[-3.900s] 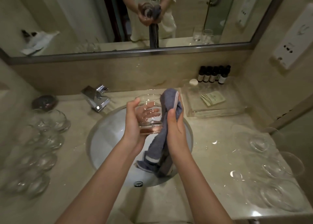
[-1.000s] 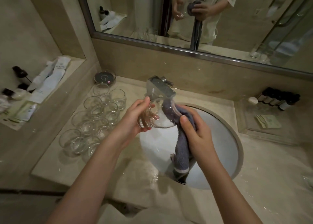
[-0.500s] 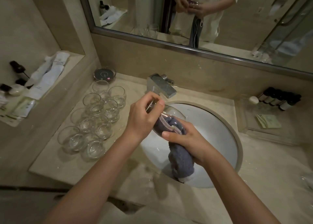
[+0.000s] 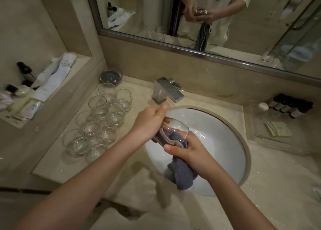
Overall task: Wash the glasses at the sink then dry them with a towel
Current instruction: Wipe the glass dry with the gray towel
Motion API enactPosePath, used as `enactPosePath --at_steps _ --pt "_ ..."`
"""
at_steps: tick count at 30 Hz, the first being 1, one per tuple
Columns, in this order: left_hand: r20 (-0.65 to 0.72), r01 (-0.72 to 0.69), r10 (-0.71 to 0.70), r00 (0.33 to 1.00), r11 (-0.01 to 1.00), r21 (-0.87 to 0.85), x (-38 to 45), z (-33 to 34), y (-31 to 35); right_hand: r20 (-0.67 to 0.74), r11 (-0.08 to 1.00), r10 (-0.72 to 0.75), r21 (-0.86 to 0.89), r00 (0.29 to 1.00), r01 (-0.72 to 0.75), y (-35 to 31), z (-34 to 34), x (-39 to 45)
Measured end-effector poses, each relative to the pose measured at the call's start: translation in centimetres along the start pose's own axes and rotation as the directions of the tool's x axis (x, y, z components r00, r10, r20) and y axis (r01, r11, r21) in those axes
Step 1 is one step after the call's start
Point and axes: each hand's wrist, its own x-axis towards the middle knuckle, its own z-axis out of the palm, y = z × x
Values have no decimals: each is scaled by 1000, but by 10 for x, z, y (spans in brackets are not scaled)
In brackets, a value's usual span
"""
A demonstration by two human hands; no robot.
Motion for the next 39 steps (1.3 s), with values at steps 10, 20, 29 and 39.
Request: enactPosePath --at_steps 10,20,29,39 --pt "116 -225 241 964 965 -132 3 -5 -11 -51 913 139 394 989 -108 -5 -5 0" --pt "-175 -690 681 711 723 9 2 0 -30 94 715 393 594 915 -368 -22 -3 0" --pt "117 141 -117 986 964 -226 -2 -5 -5 -75 991 79 117 994 -70 -6 -4 5" --pt "-52 -755 779 625 620 214 -6 -6 -46 67 729 483 521 873 -444 -5 -10 14"
